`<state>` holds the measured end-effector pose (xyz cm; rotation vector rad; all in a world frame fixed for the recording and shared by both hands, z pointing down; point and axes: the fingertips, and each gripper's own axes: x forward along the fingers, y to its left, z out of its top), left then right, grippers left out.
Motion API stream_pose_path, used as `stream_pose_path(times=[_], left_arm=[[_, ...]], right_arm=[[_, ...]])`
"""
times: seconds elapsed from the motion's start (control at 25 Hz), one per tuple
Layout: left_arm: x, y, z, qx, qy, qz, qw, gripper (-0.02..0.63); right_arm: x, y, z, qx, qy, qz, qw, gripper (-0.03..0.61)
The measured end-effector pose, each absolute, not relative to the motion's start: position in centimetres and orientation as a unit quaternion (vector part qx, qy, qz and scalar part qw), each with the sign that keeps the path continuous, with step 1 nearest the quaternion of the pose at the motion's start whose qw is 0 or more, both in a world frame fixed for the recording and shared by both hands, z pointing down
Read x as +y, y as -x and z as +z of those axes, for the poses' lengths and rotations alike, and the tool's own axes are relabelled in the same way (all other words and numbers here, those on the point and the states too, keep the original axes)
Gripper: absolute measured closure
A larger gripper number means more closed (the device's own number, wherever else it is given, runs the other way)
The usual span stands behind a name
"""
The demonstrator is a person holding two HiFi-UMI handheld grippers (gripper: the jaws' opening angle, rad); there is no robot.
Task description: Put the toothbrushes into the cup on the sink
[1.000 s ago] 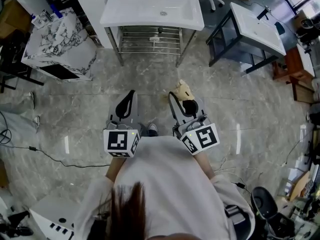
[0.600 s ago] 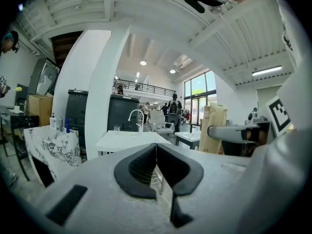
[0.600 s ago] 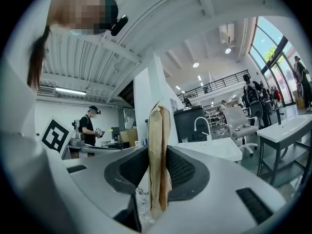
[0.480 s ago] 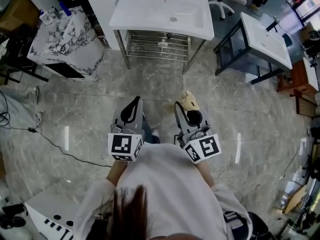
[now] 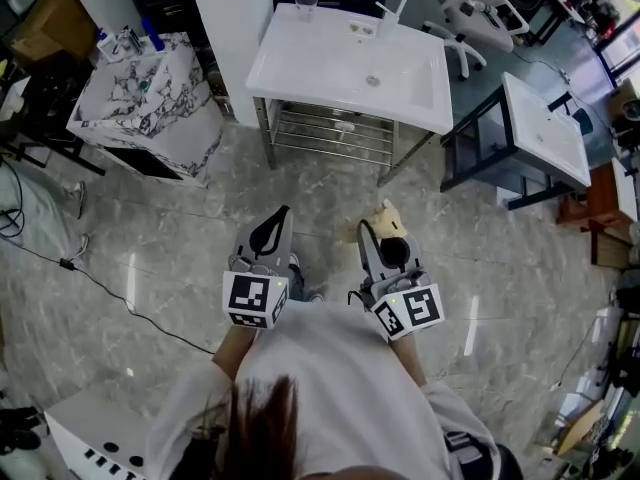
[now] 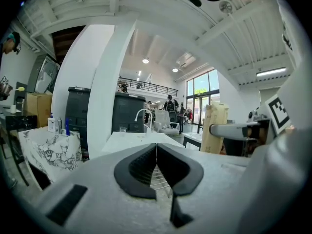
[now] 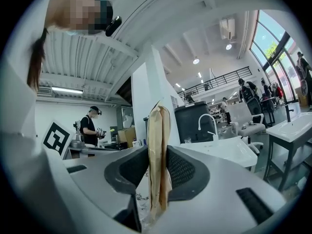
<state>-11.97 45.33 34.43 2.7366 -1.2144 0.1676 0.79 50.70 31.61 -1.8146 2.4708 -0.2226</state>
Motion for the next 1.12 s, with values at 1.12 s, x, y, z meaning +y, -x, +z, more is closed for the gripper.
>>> stream_pose_path(times=[1.12], left_arm=[[28.9, 18.6, 37.5, -0.433, -0.893, 0.072, 0.104, 0.598]], right_arm=[[35.0, 0.7, 33.6, 0.780, 0.618, -0.100, 0.017, 0.471]])
